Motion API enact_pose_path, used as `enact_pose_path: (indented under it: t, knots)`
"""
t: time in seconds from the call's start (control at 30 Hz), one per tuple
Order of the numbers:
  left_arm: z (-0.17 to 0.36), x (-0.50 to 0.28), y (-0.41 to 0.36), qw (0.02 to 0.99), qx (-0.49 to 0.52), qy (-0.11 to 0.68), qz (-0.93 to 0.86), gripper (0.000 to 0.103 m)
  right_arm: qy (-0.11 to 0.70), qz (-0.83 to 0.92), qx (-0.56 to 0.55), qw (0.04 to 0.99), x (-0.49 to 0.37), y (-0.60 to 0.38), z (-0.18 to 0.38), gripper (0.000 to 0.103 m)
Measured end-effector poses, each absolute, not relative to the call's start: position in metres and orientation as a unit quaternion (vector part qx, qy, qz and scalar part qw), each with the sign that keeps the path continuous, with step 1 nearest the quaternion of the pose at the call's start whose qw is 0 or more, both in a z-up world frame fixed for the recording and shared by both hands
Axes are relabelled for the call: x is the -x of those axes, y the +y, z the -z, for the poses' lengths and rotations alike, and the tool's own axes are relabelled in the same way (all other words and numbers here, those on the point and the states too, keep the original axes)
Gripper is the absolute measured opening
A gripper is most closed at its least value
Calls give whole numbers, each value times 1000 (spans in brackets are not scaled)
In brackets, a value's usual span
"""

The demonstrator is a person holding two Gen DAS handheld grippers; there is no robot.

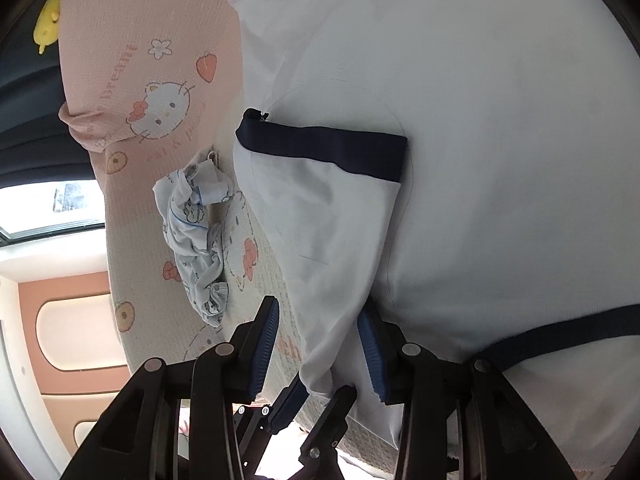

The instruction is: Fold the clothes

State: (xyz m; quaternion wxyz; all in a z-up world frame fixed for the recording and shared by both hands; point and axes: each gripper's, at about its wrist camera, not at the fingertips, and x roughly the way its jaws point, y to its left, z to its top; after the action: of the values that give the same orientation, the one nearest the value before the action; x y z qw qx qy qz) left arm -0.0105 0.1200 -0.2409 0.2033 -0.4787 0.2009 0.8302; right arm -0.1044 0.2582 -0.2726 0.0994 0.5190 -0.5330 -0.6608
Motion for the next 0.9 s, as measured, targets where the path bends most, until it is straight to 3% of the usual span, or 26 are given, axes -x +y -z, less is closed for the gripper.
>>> enact_pose_path:
  t: [0.27,0.3,0.37,0.5,0.57,0.63,0.9]
  knots:
    - [240,10,117,188,466,185,-844,26,-512,679,-519,87,111,253,268,40]
    - [240,10,114,184,464,189,-846,23,-507,683,-519,86,112,253,267,40]
    - [240,10,108,176,459,196,-849,9,-495,691,-520,82,114,252,265,40]
    - [237,8,97,189,469,179,-844,9,-465,708,-526,71,119,247,260,39]
    - [235,5,95,194,477,170,-840,9,-451,716,-531,57,119,244,258,32]
    - [232,0,97,192,479,178,-838,9,-415,728,-544,32,118,240,255,4]
    - [231,-17,105,196,461,240,-832,9,-392,754,-526,4,103,245,243,1]
